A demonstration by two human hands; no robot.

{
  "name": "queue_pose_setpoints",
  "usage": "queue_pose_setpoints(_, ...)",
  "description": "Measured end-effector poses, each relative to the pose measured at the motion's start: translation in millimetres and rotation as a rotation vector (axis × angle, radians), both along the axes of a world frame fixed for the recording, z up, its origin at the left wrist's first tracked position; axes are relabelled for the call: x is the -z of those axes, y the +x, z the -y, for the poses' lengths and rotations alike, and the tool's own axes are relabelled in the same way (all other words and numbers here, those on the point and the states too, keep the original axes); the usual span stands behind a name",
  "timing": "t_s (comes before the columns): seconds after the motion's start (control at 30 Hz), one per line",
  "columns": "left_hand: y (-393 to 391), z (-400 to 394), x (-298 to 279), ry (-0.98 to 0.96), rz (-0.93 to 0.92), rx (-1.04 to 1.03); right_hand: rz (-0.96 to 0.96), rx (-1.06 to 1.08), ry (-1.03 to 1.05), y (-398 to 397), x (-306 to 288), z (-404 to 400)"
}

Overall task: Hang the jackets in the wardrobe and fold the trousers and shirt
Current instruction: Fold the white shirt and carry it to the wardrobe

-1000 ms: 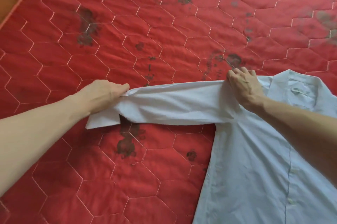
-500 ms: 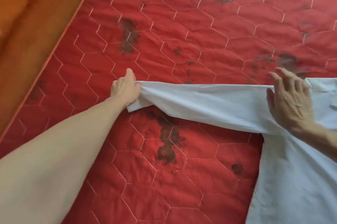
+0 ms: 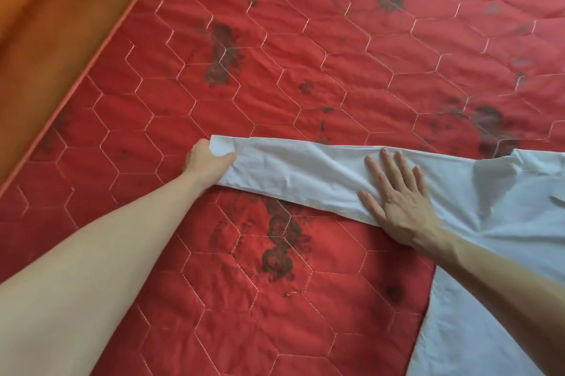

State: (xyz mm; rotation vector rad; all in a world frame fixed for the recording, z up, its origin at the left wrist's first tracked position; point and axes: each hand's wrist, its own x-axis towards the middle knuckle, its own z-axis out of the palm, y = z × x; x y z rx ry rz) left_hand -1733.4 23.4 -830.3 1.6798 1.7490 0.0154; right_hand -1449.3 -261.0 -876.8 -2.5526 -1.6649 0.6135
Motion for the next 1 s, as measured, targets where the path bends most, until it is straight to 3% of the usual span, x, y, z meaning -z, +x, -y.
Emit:
queue_pose_setpoints(0.1, 2, 7, -3, -0.037, 0.181, -0.072, -0.041, -0.004, -0.077, 4, -4, -4)
queue_pose_setpoints(0.3, 21, 33, -28, 0.19, 0.257, 0.052, -0.145, -0.053, -0.296, 12, -30, -20)
queue_pose_setpoints(0.4, 41, 56, -39, 0.216, 0.311, 0.079, -0.235, 0.078, -0.106, 2, -65, -34)
queue_pose_setpoints(0.5, 67, 81, -51, 0.232, 0.375, 0.097, -0.711, 0.41, 0.224, -27, -97, -49)
queue_pose_setpoints(0.57, 87, 105, -59, 0.193, 0.436, 0.126, -1.15, 0.588, 0.219, -50, -116, -63)
queue_pose_setpoints(0.63, 110, 137, -65, 0.231, 0.449, 0.196, -1.336, 0.588, 0.243, -68, -125, -69)
queue_pose_setpoints(0.7, 129, 173, -70, 0.3, 0.44, 0.226, -1.24, 0.628, 0.403, -77, -125, -63)
queue_pose_setpoints(0.77, 143, 208, -72, 0.29, 0.456, 0.26, -1.151, 0.801, 0.527, -67, -125, -45)
queue_pose_setpoints(0.9, 174, 273, -70, 0.492, 0.361, 0.617, -0.995, 0.986, 0.574, -14, -118, 21)
queue_pose_setpoints(1.0, 198, 308, -67, 0.612, 0.367, 0.767, -1.001, 1.04, 0.609, 31, -122, 81)
